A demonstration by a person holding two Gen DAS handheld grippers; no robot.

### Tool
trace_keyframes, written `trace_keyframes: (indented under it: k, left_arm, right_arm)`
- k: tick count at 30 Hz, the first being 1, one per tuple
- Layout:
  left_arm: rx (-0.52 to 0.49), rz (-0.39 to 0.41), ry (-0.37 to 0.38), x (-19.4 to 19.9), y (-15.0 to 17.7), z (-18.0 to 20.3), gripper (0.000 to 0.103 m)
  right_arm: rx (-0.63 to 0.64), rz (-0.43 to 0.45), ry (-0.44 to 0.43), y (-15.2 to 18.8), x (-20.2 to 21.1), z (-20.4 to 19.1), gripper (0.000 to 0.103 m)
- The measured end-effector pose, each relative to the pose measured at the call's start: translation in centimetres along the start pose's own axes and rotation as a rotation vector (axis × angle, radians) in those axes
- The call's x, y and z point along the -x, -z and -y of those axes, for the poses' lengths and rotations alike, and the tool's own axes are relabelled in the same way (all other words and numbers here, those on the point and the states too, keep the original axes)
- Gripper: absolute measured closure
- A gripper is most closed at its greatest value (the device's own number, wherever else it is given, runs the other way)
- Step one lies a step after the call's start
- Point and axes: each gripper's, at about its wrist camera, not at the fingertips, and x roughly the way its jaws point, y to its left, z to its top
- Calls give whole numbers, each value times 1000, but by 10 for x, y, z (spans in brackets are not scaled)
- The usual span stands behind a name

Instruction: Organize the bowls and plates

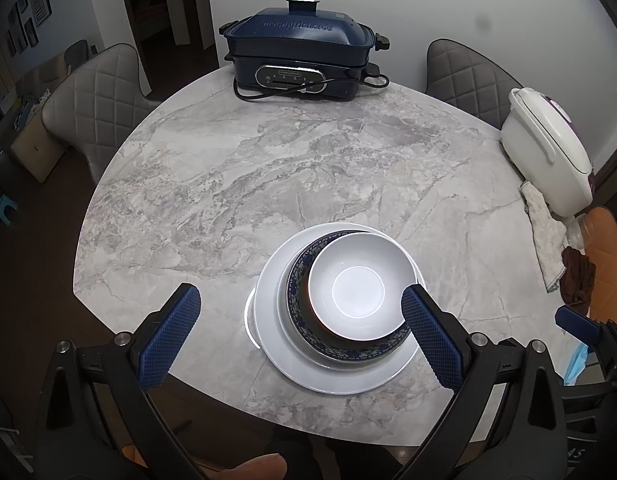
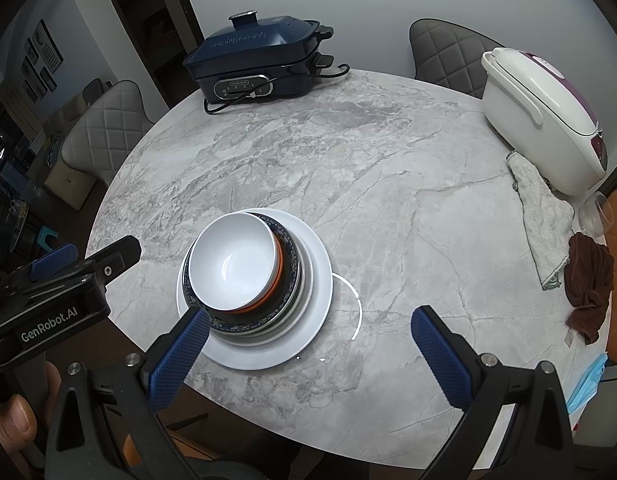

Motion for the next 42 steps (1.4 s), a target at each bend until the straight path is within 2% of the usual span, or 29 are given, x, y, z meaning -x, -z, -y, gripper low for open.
trace_keyframes:
  k: [42]
  left_arm:
    - [6,-4,-8,-5,3,2,2]
  right_arm:
    - [1,-6,0,-1,-1,-1,0]
